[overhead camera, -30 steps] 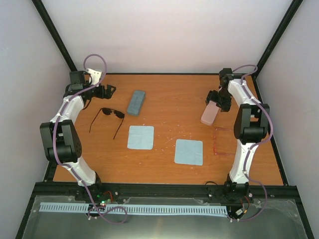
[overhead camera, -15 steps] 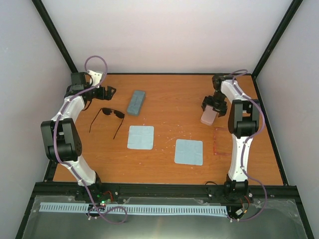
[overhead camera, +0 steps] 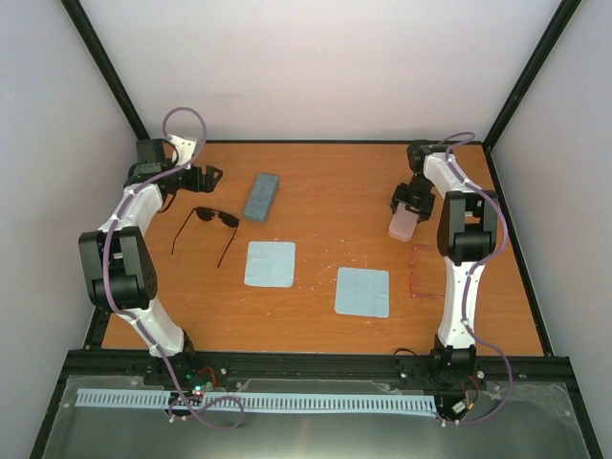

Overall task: Organize the sunglasses
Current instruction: Pick up the sunglasses case at the center of the board, then place the sunglasses case at the center of the board.

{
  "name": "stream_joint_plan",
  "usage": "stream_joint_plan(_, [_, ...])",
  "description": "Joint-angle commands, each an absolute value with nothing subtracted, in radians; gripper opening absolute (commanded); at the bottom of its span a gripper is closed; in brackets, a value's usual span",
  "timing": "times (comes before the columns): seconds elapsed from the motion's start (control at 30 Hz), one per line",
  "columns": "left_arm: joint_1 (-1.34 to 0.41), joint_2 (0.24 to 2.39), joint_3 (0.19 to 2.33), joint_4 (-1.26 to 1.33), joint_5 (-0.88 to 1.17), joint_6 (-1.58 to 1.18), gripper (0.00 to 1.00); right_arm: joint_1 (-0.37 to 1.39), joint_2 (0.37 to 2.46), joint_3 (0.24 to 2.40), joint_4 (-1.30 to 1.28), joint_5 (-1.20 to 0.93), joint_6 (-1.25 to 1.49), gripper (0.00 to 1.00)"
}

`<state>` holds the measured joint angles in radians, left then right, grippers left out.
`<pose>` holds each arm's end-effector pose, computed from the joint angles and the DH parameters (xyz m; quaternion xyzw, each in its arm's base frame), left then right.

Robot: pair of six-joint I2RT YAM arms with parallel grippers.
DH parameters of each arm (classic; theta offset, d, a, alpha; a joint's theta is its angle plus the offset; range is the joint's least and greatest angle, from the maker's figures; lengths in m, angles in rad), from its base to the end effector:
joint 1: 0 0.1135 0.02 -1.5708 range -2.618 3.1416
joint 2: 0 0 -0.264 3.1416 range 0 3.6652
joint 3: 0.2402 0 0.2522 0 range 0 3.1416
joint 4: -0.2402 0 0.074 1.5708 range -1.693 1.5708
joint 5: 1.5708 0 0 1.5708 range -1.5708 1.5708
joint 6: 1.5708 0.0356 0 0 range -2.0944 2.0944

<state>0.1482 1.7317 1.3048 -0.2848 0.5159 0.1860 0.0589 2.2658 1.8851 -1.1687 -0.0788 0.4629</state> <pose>0.3879 0.0402 0.2587 0.1228 0.8769 -0.1617 0.4356 0.4402 0.0288 0.1715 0.2001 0.9789 0.0408 0.0002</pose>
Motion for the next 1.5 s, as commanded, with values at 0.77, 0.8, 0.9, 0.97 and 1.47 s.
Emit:
stream_joint_plan(0.77, [0.021, 1.774, 1.420, -0.290, 0.791, 0.173, 0.97, 0.097, 1.988, 1.675, -0.776, -0.903, 0.235, 0.17])
stream_joint_plan(0.8, [0.005, 1.779, 1.429, -0.294, 0.807, 0.173, 0.97, 0.106, 1.978, 1.653, -0.744, -0.962, 0.233, 0.17])
stream_joint_plan(0.9, [-0.044, 1.785, 1.438, -0.298, 0.856, 0.173, 0.97, 0.140, 1.982, 1.636, -0.692, -1.087, 0.235, 0.14])
stream_joint_plan(0.97, [-0.074, 1.784, 1.438, -0.299, 0.866, 0.174, 0.97, 0.164, 2.004, 1.659, -0.704, -1.093, 0.239, 0.14])
stream_joint_plan(1.47, [-0.094, 1.758, 1.362, -0.341, 0.739, 0.250, 0.97, 0.275, 2.321, 2.324, -1.443, -0.082, 0.370, 0.03])
